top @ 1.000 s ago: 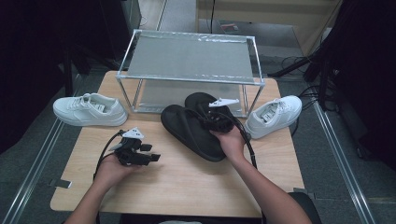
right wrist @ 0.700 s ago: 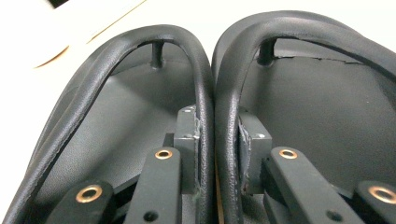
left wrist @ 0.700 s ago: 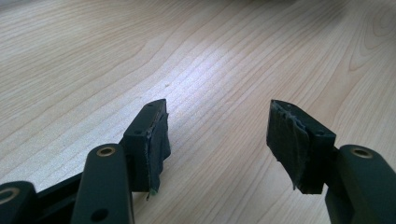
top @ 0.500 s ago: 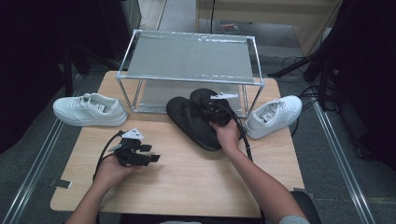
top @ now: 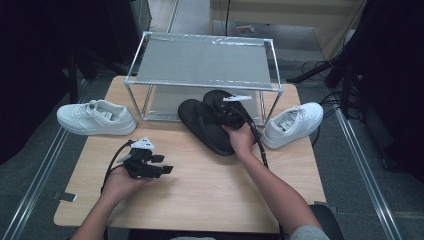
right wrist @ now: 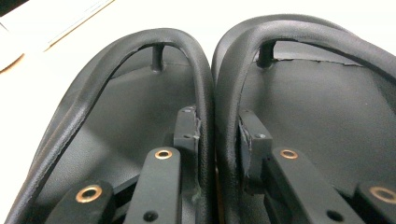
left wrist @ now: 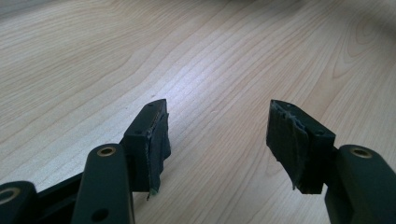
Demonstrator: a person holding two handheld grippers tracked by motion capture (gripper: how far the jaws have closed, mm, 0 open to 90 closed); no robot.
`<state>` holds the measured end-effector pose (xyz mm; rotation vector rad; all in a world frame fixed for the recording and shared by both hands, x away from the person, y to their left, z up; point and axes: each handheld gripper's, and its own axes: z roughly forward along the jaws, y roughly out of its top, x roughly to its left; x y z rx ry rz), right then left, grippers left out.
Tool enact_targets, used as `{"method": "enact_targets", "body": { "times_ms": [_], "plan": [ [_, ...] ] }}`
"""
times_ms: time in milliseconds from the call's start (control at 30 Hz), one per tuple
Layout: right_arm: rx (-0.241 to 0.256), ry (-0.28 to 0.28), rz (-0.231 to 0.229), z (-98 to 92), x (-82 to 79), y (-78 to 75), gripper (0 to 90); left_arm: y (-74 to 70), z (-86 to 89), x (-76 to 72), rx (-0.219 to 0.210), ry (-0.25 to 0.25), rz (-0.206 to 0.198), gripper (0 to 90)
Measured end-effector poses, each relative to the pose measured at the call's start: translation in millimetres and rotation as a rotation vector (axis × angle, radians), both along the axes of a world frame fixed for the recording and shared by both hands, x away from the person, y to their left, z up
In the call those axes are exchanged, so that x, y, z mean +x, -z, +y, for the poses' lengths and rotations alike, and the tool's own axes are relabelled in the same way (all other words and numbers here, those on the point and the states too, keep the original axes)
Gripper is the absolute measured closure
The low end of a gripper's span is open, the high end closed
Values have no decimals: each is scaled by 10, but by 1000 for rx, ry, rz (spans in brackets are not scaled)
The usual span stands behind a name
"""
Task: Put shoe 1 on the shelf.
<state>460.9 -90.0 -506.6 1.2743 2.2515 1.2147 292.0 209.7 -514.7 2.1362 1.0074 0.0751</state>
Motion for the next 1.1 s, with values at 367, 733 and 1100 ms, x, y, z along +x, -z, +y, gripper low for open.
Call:
{"method": "enact_targets", "body": {
  "times_ms": [367, 733, 1100],
  "plan": [
    [-9, -27, -1, -9, 1, 27, 575, -3, -6, -6, 3, 3, -2, 397],
    [-30, -56, 8, -68, -97, -87, 458, -26, 2, -8, -1, 4, -10, 397],
    [-18, -39, 10, -160, -265, -164, 450, -80, 46, -2, -9, 0, -24, 398]
  ]
}}
